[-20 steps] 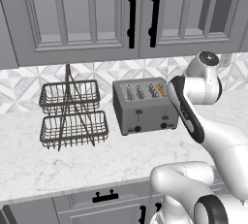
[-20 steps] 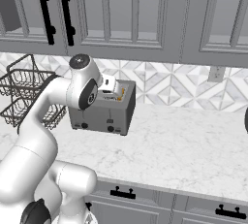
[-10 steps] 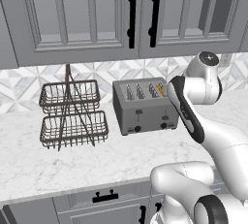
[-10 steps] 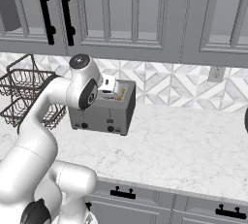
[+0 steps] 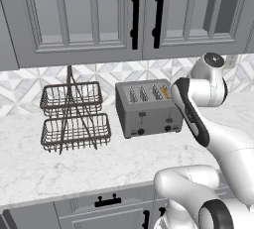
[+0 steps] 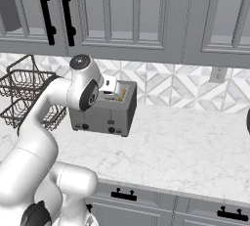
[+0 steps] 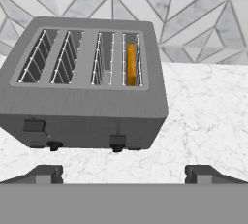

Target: Start the toaster. Once the lever pops up, take the bread to the plate on the dining counter.

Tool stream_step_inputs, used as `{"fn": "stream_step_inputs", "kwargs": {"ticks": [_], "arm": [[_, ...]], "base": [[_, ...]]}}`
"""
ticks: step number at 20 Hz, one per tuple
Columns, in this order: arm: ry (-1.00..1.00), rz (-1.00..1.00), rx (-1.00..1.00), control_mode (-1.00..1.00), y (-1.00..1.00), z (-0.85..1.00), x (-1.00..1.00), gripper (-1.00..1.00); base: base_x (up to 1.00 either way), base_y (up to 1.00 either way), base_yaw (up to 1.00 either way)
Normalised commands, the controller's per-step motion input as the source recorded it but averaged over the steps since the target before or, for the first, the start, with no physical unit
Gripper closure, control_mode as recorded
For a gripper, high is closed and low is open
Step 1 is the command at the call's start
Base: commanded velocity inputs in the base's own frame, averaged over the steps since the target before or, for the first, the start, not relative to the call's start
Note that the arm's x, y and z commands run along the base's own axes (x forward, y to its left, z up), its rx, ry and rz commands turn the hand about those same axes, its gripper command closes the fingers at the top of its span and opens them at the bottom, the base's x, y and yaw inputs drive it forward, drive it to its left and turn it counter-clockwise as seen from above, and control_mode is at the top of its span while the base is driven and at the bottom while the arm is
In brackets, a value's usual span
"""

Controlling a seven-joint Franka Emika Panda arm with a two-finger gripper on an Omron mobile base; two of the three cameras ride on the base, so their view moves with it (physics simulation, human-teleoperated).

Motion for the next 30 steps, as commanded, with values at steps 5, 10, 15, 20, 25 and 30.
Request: {"fn": "stream_step_inputs", "kwargs": {"ticks": [5,10,15,20,25,30], "arm": [[0.00,0.00,0.00,-1.00,0.00,0.00,-0.01,-1.00],[0.00,0.00,0.00,-1.00,0.00,0.00,-0.01,-1.00],[0.00,0.00,0.00,-1.00,0.00,0.00,0.00,-1.00],[0.00,-0.02,0.00,-1.00,0.00,0.00,0.02,-1.00],[0.00,-0.01,0.00,-1.00,0.00,0.00,0.01,-1.00],[-0.03,0.00,0.00,-1.00,0.00,0.00,0.00,-1.00]], "base": [[0.00,0.00,0.00],[0.00,0.00,0.00],[0.00,0.00,0.00],[0.00,0.00,0.00],[0.00,0.00,0.00],[0.00,0.00,0.00]]}}
